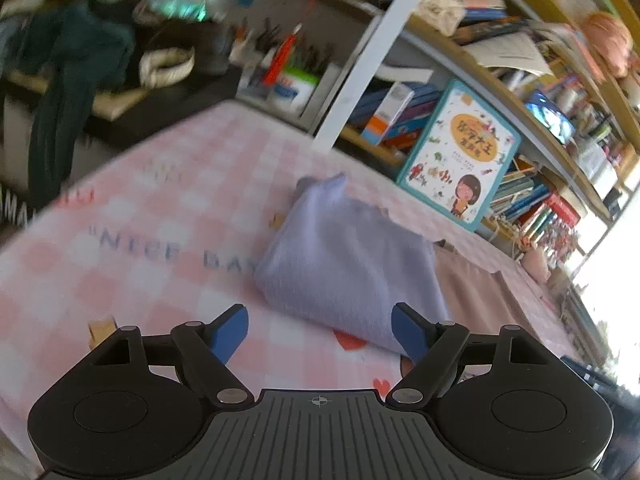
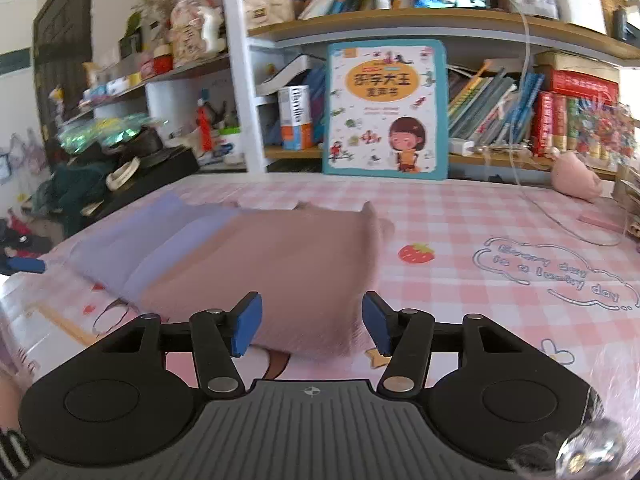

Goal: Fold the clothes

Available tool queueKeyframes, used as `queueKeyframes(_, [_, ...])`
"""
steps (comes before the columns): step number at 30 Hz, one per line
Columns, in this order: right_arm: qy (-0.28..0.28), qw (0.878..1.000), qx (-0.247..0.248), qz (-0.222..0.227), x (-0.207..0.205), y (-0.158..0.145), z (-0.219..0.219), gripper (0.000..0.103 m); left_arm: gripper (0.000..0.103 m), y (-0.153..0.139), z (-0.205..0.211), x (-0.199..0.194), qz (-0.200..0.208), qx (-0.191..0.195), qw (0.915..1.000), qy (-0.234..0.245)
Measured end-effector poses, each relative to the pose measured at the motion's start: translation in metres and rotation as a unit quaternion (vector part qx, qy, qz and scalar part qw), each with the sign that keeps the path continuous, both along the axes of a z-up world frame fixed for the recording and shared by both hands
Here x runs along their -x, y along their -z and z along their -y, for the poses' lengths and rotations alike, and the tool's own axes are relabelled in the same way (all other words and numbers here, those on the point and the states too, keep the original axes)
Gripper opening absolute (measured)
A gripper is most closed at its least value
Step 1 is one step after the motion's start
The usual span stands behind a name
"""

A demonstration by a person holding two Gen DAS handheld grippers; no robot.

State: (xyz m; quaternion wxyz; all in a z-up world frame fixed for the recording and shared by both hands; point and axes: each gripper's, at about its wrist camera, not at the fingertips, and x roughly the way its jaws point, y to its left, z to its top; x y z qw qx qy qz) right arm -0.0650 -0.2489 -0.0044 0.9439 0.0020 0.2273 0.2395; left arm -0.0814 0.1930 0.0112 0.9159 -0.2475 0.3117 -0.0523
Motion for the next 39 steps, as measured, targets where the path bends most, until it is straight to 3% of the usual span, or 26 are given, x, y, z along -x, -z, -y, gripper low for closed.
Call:
queueKeyframes(6, [-0.014,1.000,0.013,-0.001,0.010,0.005,-0.001,0.059,0.081,0.012,0.003,-0.007,-0.034,0.048,0.9983,-0.004])
queueKeyframes(10, [-0.015,1.000,0.017,-0.007,0.010,0.011,0.001,0.062,0.079,0.018,0.001,-0.009,-0.028,0.092,0.9948,-0.032])
queueKeyframes(14, [-0.010,1.000,0.015,-0.012,0.007,0.015,0.002,0.062,0.068,0.026,-0.010,-0.013,-0.034,0.139,0.9868,-0.075])
queueKeyframes(21, [-0.011,1.000,0.024,-0.007,0.008,0.014,0.001,0.062,0.062,0.037,-0.019,-0.027,-0.044,0.218,0.9676,-0.120])
queueKeyframes(28, [-0.007,1.000,0.021,0.001,0.009,0.010,0.005,0.064,0.062,0.041,-0.014,-0.045,-0.049,0.250,0.9555,-0.148])
queueKeyframes(29, [-0.006,1.000,0.020,0.002,0.009,0.010,0.005,0.064,0.060,0.042,-0.014,-0.046,-0.050,0.251,0.9547,-0.153])
queueKeyframes(33, [-0.003,1.000,0.019,0.004,0.010,0.009,0.007,0.064,0.028,0.049,-0.016,-0.046,-0.047,0.253,0.9493,-0.180])
queueKeyframes(35, [-0.005,1.000,0.015,0.004,0.011,0.009,0.009,0.064,0.025,0.055,-0.019,-0.045,-0.040,0.264,0.9443,-0.193])
queueKeyframes(39, [0.001,1.000,0.011,0.003,0.010,0.009,0.012,0.064,0.015,0.044,-0.008,-0.043,-0.005,0.233,0.9547,-0.185])
